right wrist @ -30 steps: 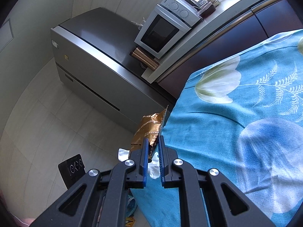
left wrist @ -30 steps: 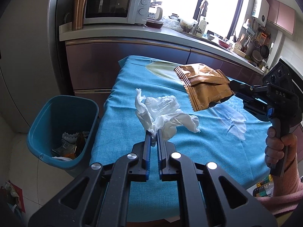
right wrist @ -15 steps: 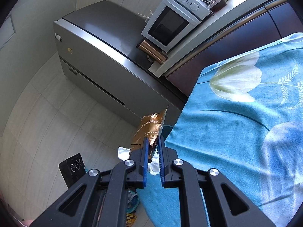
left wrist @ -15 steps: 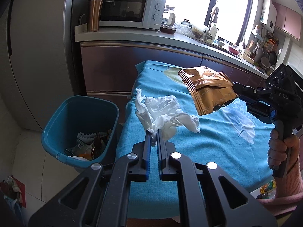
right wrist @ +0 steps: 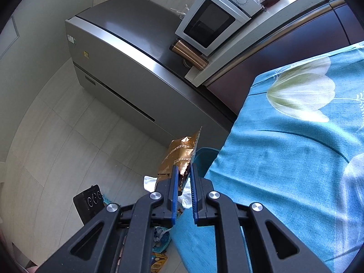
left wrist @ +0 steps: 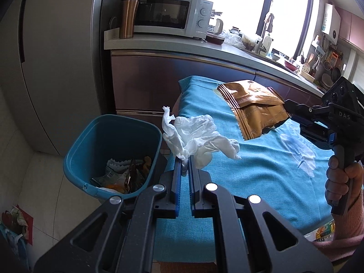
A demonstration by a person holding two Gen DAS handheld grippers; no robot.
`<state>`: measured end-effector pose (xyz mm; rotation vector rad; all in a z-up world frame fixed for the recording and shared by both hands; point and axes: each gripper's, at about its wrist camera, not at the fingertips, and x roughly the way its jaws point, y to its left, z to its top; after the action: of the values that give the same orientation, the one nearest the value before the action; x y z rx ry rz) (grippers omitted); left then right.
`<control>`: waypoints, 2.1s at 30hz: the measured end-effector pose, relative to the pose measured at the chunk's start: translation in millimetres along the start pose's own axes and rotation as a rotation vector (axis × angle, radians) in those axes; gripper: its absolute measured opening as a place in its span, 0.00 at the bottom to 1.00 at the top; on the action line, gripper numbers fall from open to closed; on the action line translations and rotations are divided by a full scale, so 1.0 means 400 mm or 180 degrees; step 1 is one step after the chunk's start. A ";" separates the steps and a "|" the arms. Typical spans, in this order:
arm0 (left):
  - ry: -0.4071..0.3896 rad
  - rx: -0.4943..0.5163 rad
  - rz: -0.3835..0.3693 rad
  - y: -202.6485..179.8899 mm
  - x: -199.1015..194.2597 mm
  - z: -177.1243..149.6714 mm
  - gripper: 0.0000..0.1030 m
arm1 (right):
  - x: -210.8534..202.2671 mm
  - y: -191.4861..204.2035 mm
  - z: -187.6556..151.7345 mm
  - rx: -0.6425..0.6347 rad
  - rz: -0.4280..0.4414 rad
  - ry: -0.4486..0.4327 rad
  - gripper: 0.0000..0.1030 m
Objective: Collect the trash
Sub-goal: 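Carry the gold wrapper and white tissue over the teal bin with both tools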
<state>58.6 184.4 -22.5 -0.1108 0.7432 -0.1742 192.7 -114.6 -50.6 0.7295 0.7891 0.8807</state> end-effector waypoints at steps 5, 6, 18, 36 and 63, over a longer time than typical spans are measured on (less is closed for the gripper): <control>-0.0014 -0.0044 0.0050 0.024 -0.003 0.001 0.06 | 0.021 0.013 0.002 -0.0014 0.0021 0.0046 0.09; -0.0018 -0.0054 0.0060 0.028 -0.003 0.001 0.06 | 0.026 0.016 0.002 -0.0020 0.0021 0.0054 0.09; -0.0013 -0.0157 0.0188 0.088 -0.002 -0.003 0.06 | 0.085 0.030 0.005 -0.0040 0.0042 0.0153 0.09; 0.0000 -0.0261 0.0312 0.145 0.001 -0.009 0.06 | 0.157 0.055 0.012 -0.0074 0.0062 0.0274 0.09; 0.0109 -0.0383 0.0478 0.209 0.051 -0.009 0.06 | 0.248 0.059 0.008 -0.0001 0.0017 0.0454 0.09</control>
<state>81.0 262.0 -52.1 -0.1660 0.7930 0.0118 226.5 -18.8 -58.2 0.6741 0.9135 0.9453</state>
